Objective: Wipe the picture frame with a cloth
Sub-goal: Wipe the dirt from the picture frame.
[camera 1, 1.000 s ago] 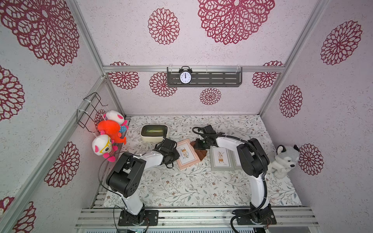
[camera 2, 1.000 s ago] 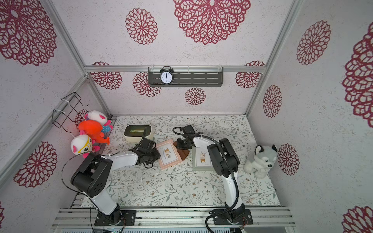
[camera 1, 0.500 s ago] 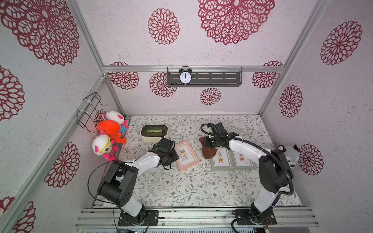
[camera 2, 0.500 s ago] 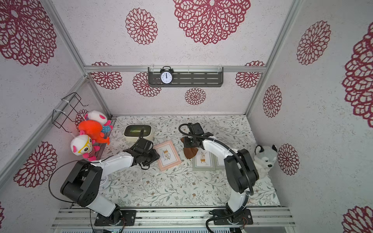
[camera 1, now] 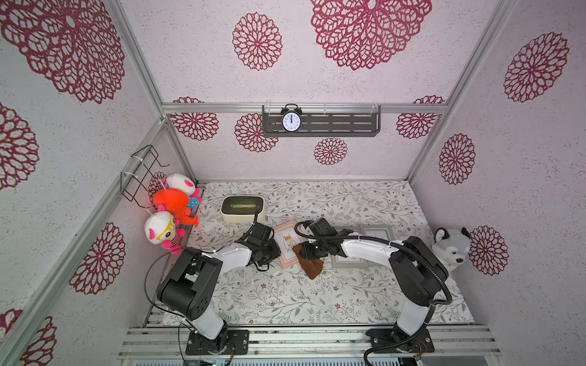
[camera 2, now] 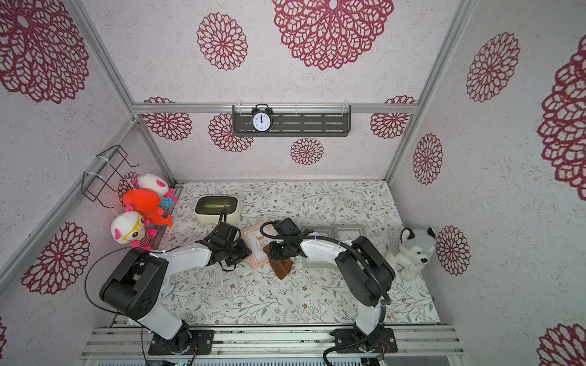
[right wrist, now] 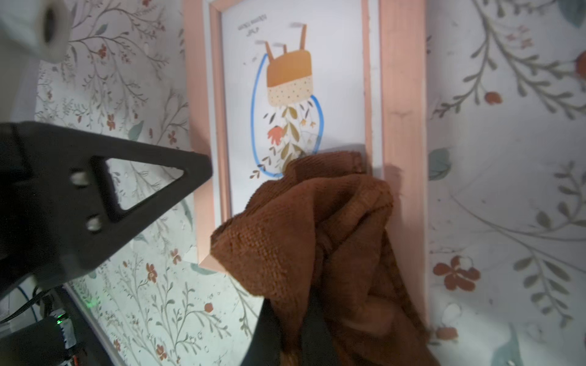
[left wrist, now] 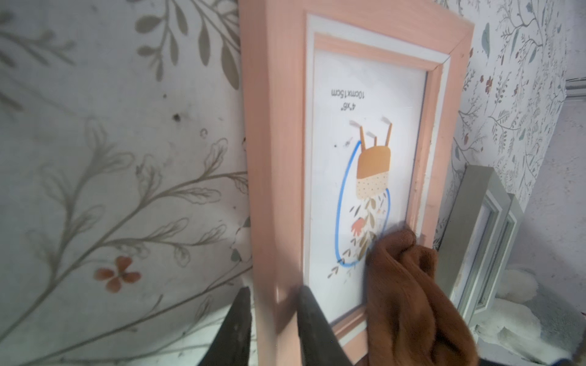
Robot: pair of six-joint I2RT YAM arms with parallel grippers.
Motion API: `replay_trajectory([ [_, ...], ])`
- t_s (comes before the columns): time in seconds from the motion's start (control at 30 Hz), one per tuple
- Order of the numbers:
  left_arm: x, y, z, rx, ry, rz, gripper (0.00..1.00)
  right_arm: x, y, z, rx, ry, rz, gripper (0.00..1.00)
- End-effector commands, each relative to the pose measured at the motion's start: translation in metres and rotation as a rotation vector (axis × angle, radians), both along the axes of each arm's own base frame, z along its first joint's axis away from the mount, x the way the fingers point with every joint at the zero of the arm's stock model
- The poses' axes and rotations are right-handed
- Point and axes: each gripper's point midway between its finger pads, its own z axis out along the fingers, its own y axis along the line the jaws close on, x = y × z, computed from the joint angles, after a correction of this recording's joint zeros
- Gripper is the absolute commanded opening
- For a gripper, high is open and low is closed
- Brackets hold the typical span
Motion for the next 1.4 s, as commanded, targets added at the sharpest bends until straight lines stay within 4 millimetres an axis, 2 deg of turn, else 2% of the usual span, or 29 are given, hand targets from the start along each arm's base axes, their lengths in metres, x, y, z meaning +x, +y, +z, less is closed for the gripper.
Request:
replay_trajectory([
  [0.0, -0.003, 0.004, -0.016, 0.011, 0.039, 0.021, 0.24, 0.027, -0.021, -0.012, -0.060, -0.037, -0.073, 0.00],
  [0.13, 0.001, 0.004, -0.023, 0.023, 0.054, 0.031, 0.21, 0.053, -0.036, -0.020, -0.129, -0.091, -0.080, 0.00],
  [0.23, -0.002, 0.009, -0.032, 0.051, 0.081, 0.046, 0.19, 0.054, -0.029, -0.015, -0.129, -0.099, -0.051, 0.00],
  [0.37, -0.013, 0.016, -0.048, 0.070, 0.131, 0.076, 0.18, 0.021, 0.007, -0.003, -0.042, -0.079, 0.037, 0.00],
  [0.47, -0.021, 0.019, -0.059, 0.072, 0.165, 0.102, 0.17, -0.005, 0.032, -0.005, 0.012, -0.048, 0.080, 0.00],
  [0.53, -0.025, 0.021, -0.065, 0.073, 0.184, 0.120, 0.16, -0.013, 0.037, -0.012, 0.013, -0.034, 0.088, 0.00],
  [0.63, -0.030, 0.023, -0.072, 0.076, 0.204, 0.141, 0.15, -0.008, 0.021, -0.024, -0.028, -0.034, 0.058, 0.00],
  [0.7, -0.032, 0.024, -0.075, 0.082, 0.212, 0.146, 0.15, 0.003, -0.003, -0.029, -0.068, -0.046, 0.013, 0.00],
  [0.77, -0.034, 0.026, -0.077, 0.087, 0.218, 0.146, 0.15, 0.018, -0.035, -0.032, -0.117, -0.063, -0.052, 0.00],
  [0.83, -0.035, 0.026, -0.078, 0.091, 0.223, 0.143, 0.15, 0.026, -0.055, -0.033, -0.134, -0.066, -0.087, 0.00],
  [0.87, -0.036, 0.026, -0.079, 0.093, 0.225, 0.143, 0.15, 0.028, -0.058, -0.032, -0.149, -0.079, -0.091, 0.00],
  [0.9, -0.036, 0.026, -0.080, 0.095, 0.228, 0.141, 0.15, 0.027, -0.055, -0.031, -0.149, -0.086, -0.080, 0.00],
  [0.97, -0.037, 0.027, -0.081, 0.100, 0.234, 0.141, 0.15, 0.018, -0.033, -0.029, -0.127, -0.086, -0.030, 0.00],
  [1.07, -0.038, 0.028, -0.083, 0.110, 0.244, 0.143, 0.15, -0.006, 0.015, -0.029, -0.063, -0.067, 0.070, 0.00],
  [1.13, -0.039, 0.029, -0.084, 0.116, 0.248, 0.143, 0.15, -0.014, 0.027, -0.031, -0.030, -0.049, 0.084, 0.00],
  [1.2, -0.040, 0.029, -0.085, 0.121, 0.252, 0.141, 0.15, -0.011, 0.017, -0.034, -0.037, -0.049, 0.057, 0.00],
  [1.37, -0.041, 0.031, -0.086, 0.128, 0.251, 0.135, 0.14, 0.014, -0.058, -0.043, -0.136, -0.070, -0.074, 0.00],
])
